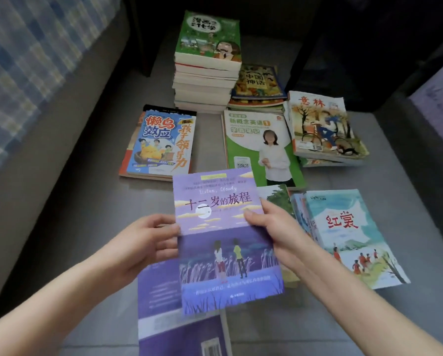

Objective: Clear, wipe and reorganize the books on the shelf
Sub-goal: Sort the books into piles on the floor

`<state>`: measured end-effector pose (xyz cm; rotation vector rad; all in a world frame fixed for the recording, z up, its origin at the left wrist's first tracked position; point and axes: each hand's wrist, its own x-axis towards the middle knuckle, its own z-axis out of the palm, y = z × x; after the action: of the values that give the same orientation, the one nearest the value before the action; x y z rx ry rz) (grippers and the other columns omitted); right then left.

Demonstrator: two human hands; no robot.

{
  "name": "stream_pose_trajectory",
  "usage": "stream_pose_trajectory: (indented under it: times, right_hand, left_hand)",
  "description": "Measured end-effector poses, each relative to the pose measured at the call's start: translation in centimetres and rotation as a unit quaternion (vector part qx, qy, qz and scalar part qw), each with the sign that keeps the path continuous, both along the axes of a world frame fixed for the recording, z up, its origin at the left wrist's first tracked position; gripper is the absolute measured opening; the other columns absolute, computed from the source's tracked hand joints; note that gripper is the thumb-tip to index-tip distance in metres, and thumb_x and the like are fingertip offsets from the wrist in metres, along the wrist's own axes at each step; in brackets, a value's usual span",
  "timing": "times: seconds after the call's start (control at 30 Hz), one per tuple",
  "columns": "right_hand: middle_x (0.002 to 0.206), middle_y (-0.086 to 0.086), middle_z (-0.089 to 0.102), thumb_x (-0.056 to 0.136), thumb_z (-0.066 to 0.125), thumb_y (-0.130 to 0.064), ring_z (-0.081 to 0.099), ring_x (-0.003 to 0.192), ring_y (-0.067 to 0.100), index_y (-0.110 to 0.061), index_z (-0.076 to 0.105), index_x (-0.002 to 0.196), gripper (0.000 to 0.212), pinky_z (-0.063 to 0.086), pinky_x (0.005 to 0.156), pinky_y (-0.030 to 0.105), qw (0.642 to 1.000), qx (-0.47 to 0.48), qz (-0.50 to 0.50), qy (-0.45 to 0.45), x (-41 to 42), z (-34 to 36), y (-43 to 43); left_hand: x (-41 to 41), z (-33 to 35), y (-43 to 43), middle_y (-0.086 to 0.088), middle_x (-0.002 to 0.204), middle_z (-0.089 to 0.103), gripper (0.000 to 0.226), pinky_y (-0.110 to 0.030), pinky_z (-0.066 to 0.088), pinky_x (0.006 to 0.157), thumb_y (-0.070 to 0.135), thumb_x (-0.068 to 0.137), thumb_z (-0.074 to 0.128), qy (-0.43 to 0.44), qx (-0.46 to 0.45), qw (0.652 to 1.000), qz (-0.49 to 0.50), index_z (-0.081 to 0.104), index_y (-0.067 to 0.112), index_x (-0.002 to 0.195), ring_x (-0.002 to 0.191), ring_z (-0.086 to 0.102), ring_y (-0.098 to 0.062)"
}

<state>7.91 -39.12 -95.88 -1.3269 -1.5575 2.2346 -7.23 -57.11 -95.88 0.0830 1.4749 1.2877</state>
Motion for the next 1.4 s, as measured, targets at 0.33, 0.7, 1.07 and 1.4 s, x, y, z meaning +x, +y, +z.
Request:
stream_pose_trajectory:
  times: [0.33, 0.7, 1.07, 1.4]
  right_hand:
    - [0.075, 0.004, 0.074, 0.071, 0.070, -0.014, 0.070, 0.059, 0.018, -0.012, 0.061, 0.106, 0.035, 0.058, 0.052, 0.034, 0.978, 0.087, -0.167, -0.090, 14.3, 2.6, 15.3]
    - [0.099, 0.011, 0.072, 0.089, 0.059, -0.015, 0.065, 0.093, 0.032, -0.011, 0.072, 0.104, 0.020, 0.048, 0.079, 0.036, 0.795, 0.524, 0.052, -0.301, 3.6, -0.3, 5.6]
    - [0.139, 0.005, 0.047, 0.094, 0.047, -0.051, 0.044, 0.127, 0.025, -0.016, 0.035, 0.142, 0.060, 0.038, 0.100, 0.034, 0.718, 0.424, 0.481, -0.270, -0.4, -4.5, -11.5]
    - [0.125, 0.012, 0.059, 0.096, 0.046, -0.021, 0.054, 0.115, 0.030, -0.016, 0.032, 0.144, 0.051, 0.040, 0.088, 0.034, 0.810, 0.425, 0.365, -0.174, -1.8, -1.1, -11.9]
  left_hand:
    - [-1.1, -5.8, -2.9, -0.005, 0.138, 0.051, 0.063, -0.023, 0.037, 0.095, 0.041, 0.085, 0.067, 0.412, -0.297, 0.806, -0.304, 0.042, 0.019, 0.139, 0.124, 0.050, -0.019]
    - [0.6, -9.8, -3.4, -0.003, 0.099, 0.049, 0.065, -0.029, 0.031, 0.068, 0.042, 0.062, 0.082, 0.454, -0.257, 0.783, -0.339, 0.048, 0.012, 0.108, 0.094, 0.051, -0.024]
    - [0.8, -7.3, -2.4, -0.006, 0.096, 0.050, 0.038, -0.030, 0.034, 0.070, 0.040, 0.077, 0.072, 0.495, -0.314, 0.765, -0.266, 0.041, 0.019, 0.078, 0.099, 0.054, -0.028]
    - [-1.9, 1.1, 1.1, -0.013, 0.047, 0.058, 0.035, -0.018, 0.045, 0.035, 0.025, 0.095, 0.051, 0.030, -0.163, 0.986, -0.026, 0.054, 0.002, 0.069, 0.035, 0.057, -0.018]
